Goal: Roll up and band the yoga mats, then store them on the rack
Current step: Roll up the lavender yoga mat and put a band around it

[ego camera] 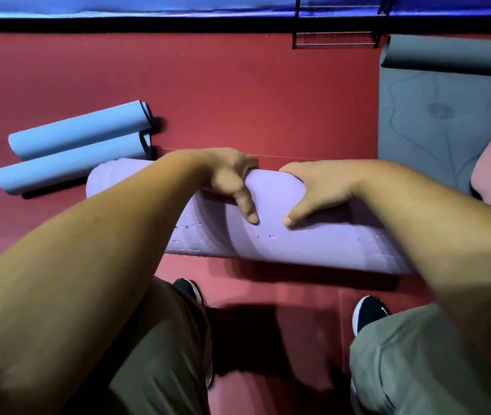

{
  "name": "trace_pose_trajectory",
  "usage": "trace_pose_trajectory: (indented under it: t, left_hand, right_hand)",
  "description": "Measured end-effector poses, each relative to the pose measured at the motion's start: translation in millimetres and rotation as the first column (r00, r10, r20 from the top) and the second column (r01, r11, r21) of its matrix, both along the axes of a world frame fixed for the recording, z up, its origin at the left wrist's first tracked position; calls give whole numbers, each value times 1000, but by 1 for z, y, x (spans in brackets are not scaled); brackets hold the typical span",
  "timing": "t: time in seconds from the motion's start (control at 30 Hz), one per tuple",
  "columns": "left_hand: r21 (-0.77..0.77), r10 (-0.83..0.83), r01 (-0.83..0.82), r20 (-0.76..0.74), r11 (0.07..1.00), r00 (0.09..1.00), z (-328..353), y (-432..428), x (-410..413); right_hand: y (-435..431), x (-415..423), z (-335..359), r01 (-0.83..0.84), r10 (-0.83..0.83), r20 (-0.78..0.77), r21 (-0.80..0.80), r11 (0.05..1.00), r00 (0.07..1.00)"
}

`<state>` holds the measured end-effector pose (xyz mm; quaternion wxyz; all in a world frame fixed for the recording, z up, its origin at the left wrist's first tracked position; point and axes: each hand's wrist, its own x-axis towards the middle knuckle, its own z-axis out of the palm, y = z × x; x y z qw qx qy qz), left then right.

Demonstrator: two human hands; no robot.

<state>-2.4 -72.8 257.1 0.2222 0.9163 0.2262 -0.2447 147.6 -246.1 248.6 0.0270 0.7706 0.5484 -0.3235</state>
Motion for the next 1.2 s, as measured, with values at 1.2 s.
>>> trace_pose_trajectory:
  t: [1.2]
  left_hand:
    - [175,-200,209,-68,962,977,0,-22,12]
  right_hand:
    - [-7,11,-5,104,-102,-233,-2,995,967]
